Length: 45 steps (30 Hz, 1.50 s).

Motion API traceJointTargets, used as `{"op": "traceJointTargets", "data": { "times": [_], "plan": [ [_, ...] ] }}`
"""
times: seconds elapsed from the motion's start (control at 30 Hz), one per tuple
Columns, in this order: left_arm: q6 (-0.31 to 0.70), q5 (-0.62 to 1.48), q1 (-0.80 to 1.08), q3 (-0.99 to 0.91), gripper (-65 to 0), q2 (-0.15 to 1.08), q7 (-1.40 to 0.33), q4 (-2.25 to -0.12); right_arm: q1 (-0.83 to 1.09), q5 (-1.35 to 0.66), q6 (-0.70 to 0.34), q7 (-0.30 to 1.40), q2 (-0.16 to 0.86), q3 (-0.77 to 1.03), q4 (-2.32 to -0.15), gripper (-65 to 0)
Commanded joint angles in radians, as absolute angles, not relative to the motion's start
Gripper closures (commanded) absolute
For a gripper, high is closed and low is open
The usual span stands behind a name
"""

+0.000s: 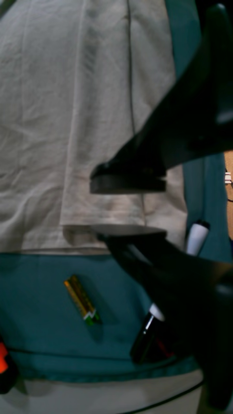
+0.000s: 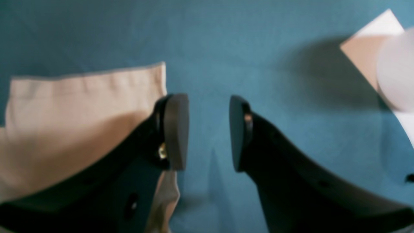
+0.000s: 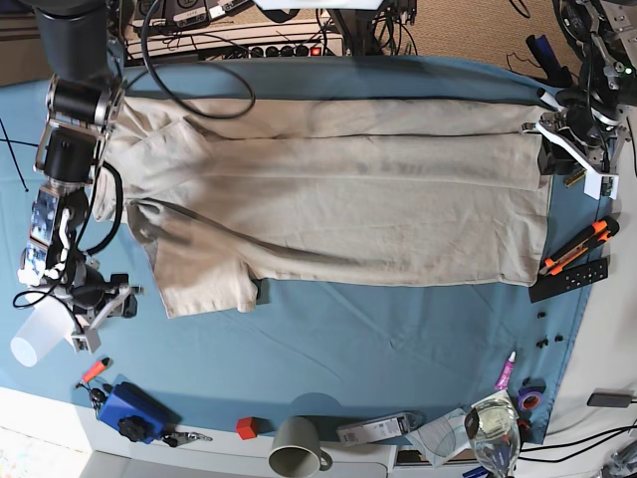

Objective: Fold the T-shirt properly
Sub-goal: 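Fold the grasped sleeve inward over the shirt body with the right gripper, then lower the left gripper to the shirt's opposite side edge and pinch it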

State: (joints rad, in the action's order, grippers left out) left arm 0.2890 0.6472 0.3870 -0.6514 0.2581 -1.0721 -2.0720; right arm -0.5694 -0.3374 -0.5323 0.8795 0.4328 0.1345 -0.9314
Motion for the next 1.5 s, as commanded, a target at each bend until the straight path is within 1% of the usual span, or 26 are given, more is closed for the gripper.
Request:
{"op": "traceJointTargets", "data": {
  "times": [0.0, 0.1, 0.23, 0.43, 0.5, 0.6, 0.73, 0.83, 0.93, 1.0, 1.07, 1.23, 1.4, 1.47],
  "plan": [
    [0.293, 0.656, 0.385, -0.658, -17.7, 0.271, -1.053, -2.088, -0.615, -0.339, -0.535, 0.861, 0.445, 0.138, -0.905, -21.6],
    [0.293, 0.660, 0.385, -0.658, -17.7, 0.271, -1.053, -2.088, -0.644, -0.339, -0.536, 0.835, 0.424, 0.138, -0.794, -21.6],
    [0.293, 0.659, 0.385, -0.658, -17.7, 0.271, -1.053, -2.088, -0.645, -0.304, -0.549, 0.801, 0.382, 0.138, -0.723, -21.5],
    [0.293, 0.660, 0.382, -0.658, -17.7, 0.272, -1.053, -2.088, -0.638, -0.249, -0.539, 0.799, 0.306, 0.139, -0.711, -21.5],
    [0.293, 0.659, 0.382, -0.658, -17.7, 0.272, -1.053, -2.088, -0.634, -0.245, -0.520, 0.801, 0.297, 0.139, -0.711, -21.5],
    [0.292, 0.659, 0.382, -0.658, -17.6, 0.272, -1.039, -2.088, -0.625, -0.232, -0.518, 0.807, 0.297, 0.139, -0.711, -21.5],
    [0.294, 0.658, 0.372, -0.658, -17.7, 0.272, -0.956, -2.088, -0.609, -0.208, -0.514, 0.818, 0.297, 0.139, -0.711, -21.5],
    [0.344, 0.638, 0.327, -0.657, -17.8, 0.271, -0.942, -2.088, -0.606, -0.208, -0.514, 0.834, 0.300, 0.139, -0.711, -21.5],
    [0.389, 0.625, 0.265, -0.657, -21.8, 0.272, -0.930, -2.074, -0.606, -0.208, -0.514, 0.846, 0.299, 0.139, -0.712, -21.5],
    [0.390, 0.616, 0.223, -0.649, -23.3, 0.273, -0.896, -2.036, -0.606, -0.208, -0.514, 0.851, 0.300, 0.139, -0.712, -21.5],
    [0.389, 0.572, 0.176, -0.617, -23.5, 0.280, -0.889, -1.983, -0.606, -0.208, -0.514, 0.862, 0.299, 0.139, -0.712, -21.5],
    [0.379, 0.473, 0.046, -0.466, -23.5, 0.306, -0.894, -1.810, -0.607, -0.208, -0.514, 0.866, 0.299, 0.139, -0.712, -21.5],
    [0.310, 0.387, -0.084, -0.360, -23.5, 0.313, -0.897, -1.655, -0.607, -0.208, -0.514, 0.882, 0.300, 0.139, -0.712, -21.5],
    [0.311, 0.363, -0.134, -0.344, -23.5, 0.313, -0.889, -1.594, -0.606, -0.208, -0.514, 0.887, 0.300, 0.139, -0.712, -21.5]
  ]
}}
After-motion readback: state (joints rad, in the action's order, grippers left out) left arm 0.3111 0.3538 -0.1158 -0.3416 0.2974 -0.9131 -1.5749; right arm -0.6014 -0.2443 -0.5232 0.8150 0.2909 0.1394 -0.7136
